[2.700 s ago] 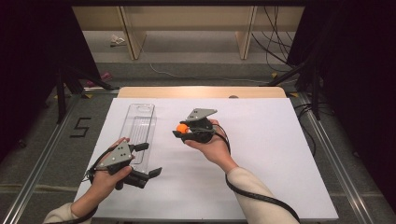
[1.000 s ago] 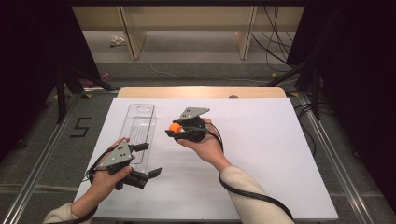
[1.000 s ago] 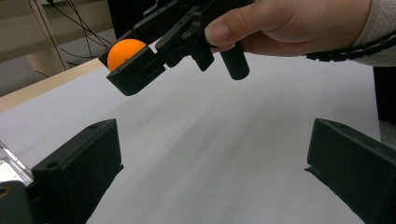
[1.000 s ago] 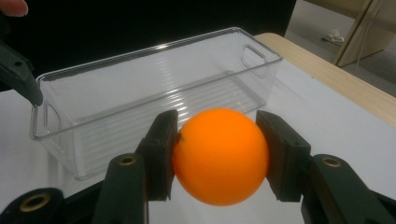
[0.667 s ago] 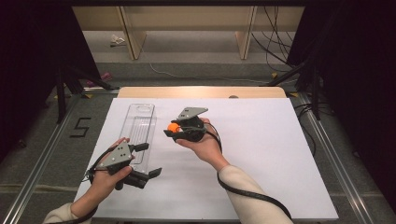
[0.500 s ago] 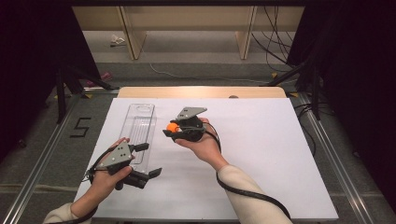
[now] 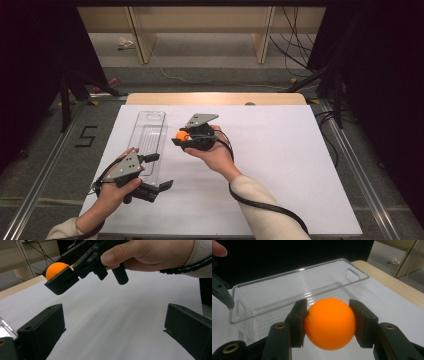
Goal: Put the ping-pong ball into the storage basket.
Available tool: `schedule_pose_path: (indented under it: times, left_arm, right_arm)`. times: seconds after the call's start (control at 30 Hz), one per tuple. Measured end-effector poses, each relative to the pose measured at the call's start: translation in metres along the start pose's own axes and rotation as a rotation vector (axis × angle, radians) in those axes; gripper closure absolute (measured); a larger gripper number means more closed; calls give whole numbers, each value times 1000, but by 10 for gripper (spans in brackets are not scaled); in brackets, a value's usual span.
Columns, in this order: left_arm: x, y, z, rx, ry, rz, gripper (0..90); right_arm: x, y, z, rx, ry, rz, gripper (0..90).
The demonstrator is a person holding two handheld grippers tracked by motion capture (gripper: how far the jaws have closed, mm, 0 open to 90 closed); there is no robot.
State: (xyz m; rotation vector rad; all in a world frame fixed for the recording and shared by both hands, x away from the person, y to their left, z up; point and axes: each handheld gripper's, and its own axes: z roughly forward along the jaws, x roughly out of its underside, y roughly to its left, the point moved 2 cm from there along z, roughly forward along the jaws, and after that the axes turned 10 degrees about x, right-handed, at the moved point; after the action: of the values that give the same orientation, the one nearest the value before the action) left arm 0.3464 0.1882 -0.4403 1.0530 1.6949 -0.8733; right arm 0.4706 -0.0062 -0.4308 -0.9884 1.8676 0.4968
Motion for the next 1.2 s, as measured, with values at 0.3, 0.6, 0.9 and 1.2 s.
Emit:
schedule_pose_path:
  times: [0.3, 0.6, 0.9, 1.2]
  left_arm:
    - [0, 0, 0, 0, 0, 1, 24]
    - [0, 0, 0, 1, -1, 3, 24]
    - [0, 0, 0, 1, 0, 5, 24]
    - [0, 0, 0, 0, 1, 6, 25]
  right_arm:
    - [-6, 2, 5, -5, -1, -5, 516]
    - [-11, 3, 9, -10, -3, -5, 516]
    - [-14, 5, 14, -15, 1, -12, 516]
    - [-17, 6, 17, -17, 2, -14, 516]
